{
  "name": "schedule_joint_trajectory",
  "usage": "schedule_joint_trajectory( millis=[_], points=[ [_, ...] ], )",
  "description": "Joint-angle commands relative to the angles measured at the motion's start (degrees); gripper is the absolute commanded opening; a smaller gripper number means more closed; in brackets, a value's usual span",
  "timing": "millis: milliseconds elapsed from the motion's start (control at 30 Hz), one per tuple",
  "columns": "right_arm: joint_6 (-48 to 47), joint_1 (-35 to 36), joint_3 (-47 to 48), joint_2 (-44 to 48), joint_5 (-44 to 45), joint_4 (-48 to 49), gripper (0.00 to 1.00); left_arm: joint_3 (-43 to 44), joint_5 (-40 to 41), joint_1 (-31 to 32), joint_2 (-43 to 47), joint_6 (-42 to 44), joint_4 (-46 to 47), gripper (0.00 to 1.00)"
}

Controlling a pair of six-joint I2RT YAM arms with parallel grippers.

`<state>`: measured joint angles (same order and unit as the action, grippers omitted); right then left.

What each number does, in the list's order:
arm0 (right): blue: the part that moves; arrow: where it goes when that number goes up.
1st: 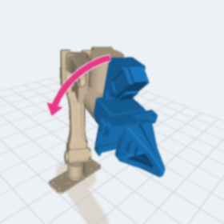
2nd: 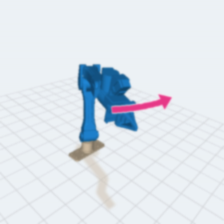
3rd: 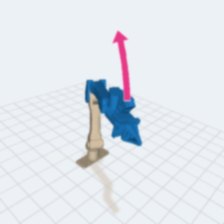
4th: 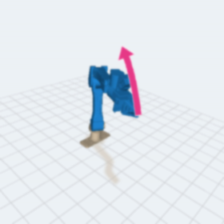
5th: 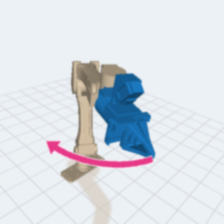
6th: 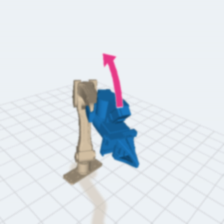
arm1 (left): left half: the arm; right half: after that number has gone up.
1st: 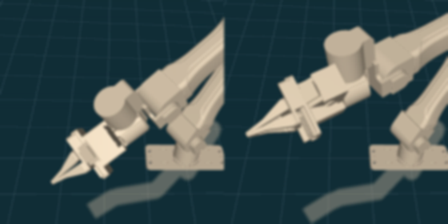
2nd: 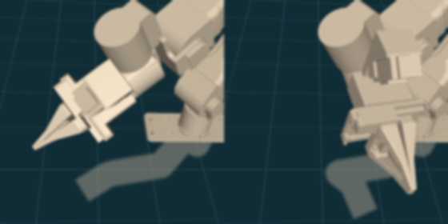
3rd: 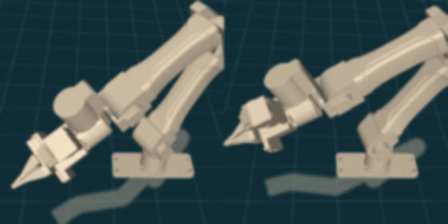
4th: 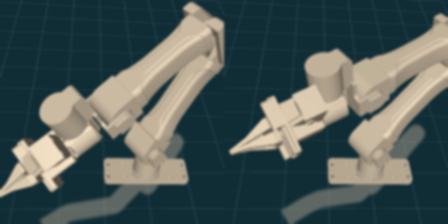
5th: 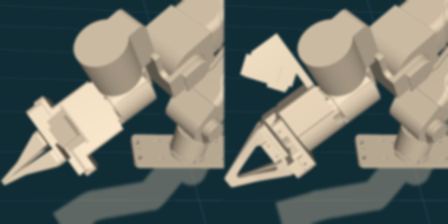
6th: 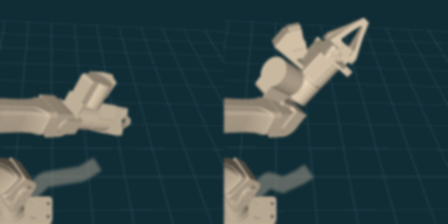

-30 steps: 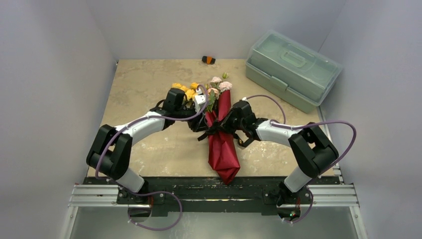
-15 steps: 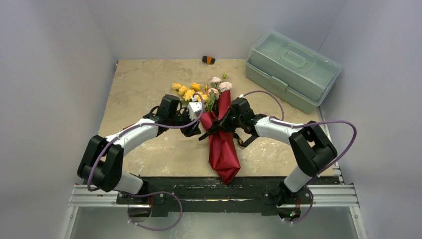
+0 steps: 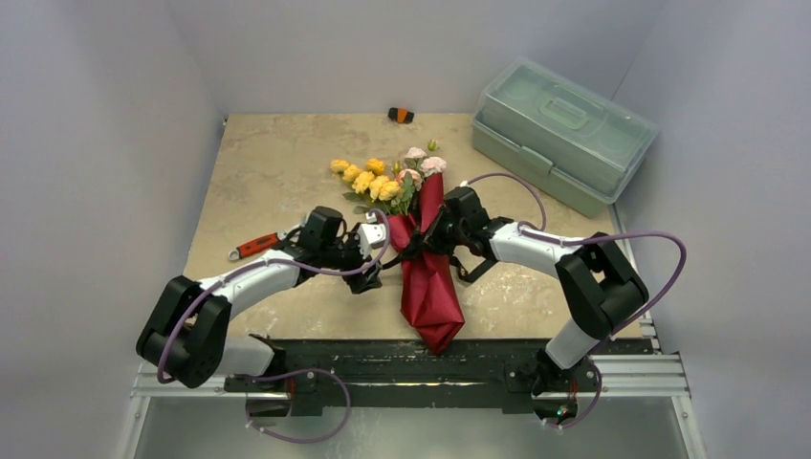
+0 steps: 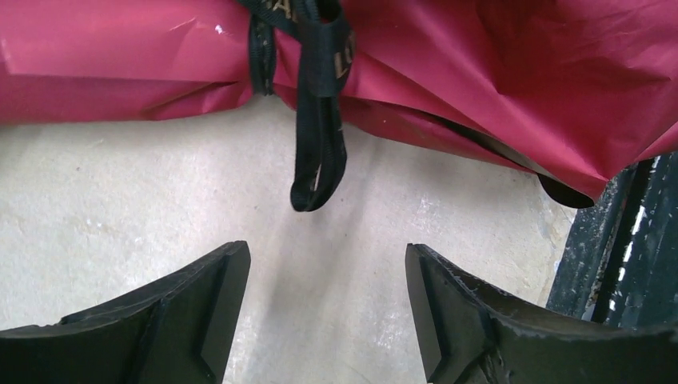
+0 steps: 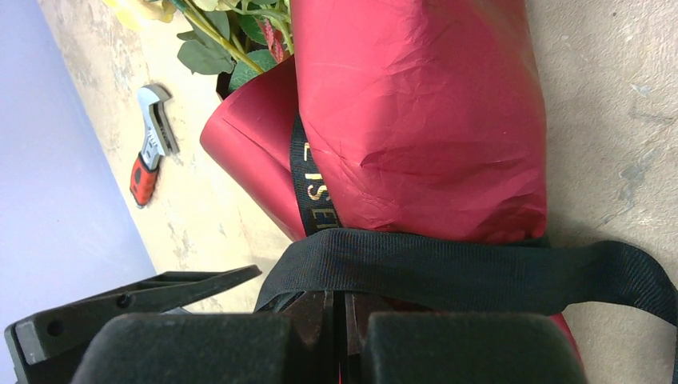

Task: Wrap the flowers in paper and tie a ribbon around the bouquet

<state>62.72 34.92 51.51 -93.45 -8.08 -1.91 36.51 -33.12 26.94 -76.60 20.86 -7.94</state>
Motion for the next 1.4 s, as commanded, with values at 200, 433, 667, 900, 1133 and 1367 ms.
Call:
schedule_joint_trajectory(
  millis=[200, 433, 667, 900, 1133, 1367],
  points=[
    [-1.2, -0.24, 2.02, 0.81, 1.31, -1.57, 0.0, -1.59, 2.23, 2.13, -1.73, 0.36, 15.68, 0.76],
    [-0.98, -0.28, 2.02, 1.21, 1.75, -1.91, 0.0, 2.94, 3.37, 4.07, -7.36, 1.29, 12.97, 0.72],
    [-0.67, -0.27, 2.24, 1.42, 1.66, -1.77, 0.0, 6.28, 5.98, 6.19, -11.76, 0.57, 11.61, 0.66],
    [-0.58, -0.24, 2.72, 2.82, 0.51, -3.73, 0.0, 8.46, 10.72, 6.98, -14.34, -2.17, 11.3, 0.0],
    [-5.58, -0.26, 6.13, 6.35, 1.07, -13.67, 0.0, 8.61, 18.06, 6.99, -10.99, -2.75, 9.47, 0.0],
    [-14.56, -0.23, 8.33, 10.9, 5.48, -22.75, 0.0, 9.06, 18.05, 6.99, -10.22, -5.05, 10.18, 0.0]
  ],
)
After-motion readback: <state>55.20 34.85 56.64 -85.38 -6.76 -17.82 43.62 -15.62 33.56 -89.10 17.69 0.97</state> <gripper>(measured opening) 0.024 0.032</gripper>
